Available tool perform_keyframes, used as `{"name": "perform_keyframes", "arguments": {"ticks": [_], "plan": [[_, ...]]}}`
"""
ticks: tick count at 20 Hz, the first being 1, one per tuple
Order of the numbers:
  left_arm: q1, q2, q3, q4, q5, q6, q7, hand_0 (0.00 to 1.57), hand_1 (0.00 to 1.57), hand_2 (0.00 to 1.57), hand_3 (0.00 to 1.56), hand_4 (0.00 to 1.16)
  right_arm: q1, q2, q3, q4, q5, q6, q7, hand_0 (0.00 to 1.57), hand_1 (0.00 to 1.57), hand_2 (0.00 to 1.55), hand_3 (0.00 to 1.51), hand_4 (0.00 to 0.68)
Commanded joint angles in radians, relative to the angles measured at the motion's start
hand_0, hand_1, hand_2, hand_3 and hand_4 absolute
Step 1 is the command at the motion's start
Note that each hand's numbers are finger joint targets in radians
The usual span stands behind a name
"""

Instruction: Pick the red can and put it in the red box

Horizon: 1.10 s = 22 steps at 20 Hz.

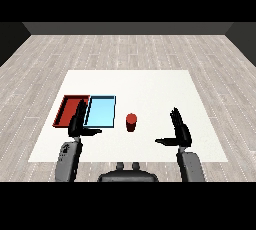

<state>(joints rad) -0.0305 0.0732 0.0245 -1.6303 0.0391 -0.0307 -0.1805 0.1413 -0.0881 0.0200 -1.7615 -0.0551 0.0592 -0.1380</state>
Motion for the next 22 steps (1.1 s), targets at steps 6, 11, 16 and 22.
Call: {"name": "perform_keyframes", "arguments": {"ticks": [6,11,16,22], "plan": [[0.062,-0.039,0.006,0.010,0.028,-0.049,-0.273,0.00,0.00,0.00,0.00,0.00,0.159,0.002,0.002,-0.028,-0.023,0.109,-0.269,0.00,0.00,0.00,0.00,0.000],[0.037,-0.026,0.024,-0.002,0.047,-0.054,-0.230,0.00,0.00,0.00,0.00,0.00,0.104,0.028,0.005,0.035,0.006,0.101,-0.276,0.00,0.00,0.00,0.00,0.000],[0.081,-0.003,0.054,0.044,0.080,-0.111,-0.311,0.00,0.00,0.00,0.00,0.00,0.043,0.057,0.007,0.067,0.009,0.067,-0.234,0.00,0.00,0.00,0.00,0.000],[-0.023,-0.025,0.052,0.106,0.064,-0.068,-0.289,0.00,0.00,0.00,0.00,0.00,-0.019,0.063,0.010,0.054,-0.007,0.066,-0.149,0.00,0.00,0.00,0.00,0.000]]}}
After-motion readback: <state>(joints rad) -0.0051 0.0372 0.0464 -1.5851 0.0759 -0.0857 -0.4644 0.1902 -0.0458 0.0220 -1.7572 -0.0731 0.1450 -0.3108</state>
